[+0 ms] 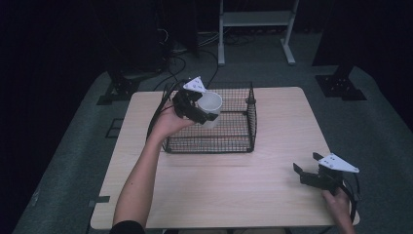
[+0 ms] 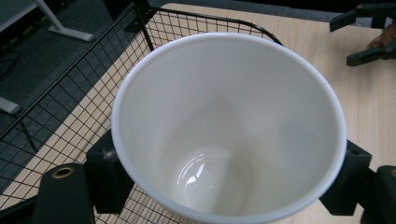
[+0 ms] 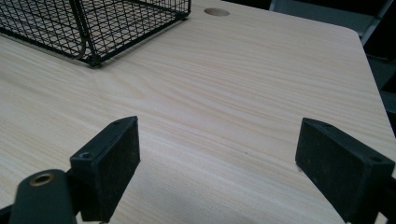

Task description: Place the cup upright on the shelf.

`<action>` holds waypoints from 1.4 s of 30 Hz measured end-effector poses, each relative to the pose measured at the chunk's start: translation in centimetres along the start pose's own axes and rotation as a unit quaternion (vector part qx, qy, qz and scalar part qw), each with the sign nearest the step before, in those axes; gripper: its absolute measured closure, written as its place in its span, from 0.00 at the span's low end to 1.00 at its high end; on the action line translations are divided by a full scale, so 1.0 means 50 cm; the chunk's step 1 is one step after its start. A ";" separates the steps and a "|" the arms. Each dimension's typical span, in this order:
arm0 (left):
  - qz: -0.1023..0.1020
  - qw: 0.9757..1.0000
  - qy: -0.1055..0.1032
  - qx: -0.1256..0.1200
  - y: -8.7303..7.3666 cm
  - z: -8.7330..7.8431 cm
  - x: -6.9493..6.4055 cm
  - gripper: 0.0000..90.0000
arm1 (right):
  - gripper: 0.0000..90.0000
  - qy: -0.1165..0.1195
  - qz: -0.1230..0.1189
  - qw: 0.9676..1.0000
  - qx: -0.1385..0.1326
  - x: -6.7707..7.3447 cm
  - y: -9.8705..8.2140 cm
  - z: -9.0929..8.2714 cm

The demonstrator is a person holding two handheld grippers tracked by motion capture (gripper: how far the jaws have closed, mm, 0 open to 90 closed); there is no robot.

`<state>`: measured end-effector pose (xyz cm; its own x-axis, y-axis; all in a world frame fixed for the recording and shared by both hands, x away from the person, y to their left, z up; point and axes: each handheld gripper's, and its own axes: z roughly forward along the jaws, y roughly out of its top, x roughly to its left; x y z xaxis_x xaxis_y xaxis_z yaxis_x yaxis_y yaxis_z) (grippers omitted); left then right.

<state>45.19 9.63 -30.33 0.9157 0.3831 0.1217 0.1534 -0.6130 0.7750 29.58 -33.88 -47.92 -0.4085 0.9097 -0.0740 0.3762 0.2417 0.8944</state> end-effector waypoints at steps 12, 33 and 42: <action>-0.018 1.000 -0.007 0.018 -0.017 0.052 0.033 0.23 | 0.15 0.000 0.001 1.000 0.001 0.000 0.000 0.000; -0.027 0.999 -0.014 0.020 -0.011 0.108 0.066 0.23 | 0.15 -0.001 0.004 1.000 0.000 -0.001 0.000 -0.001; -0.022 0.999 -0.018 0.028 -0.027 0.140 0.072 0.23 | 0.15 -0.002 0.006 1.000 0.000 -0.002 0.000 -0.001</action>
<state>50.91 7.00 -35.28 0.9204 0.3855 0.0658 0.2123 -0.6340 0.7436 29.58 -33.98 -47.91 -0.3999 0.9143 -0.0645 0.3816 0.2300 0.8953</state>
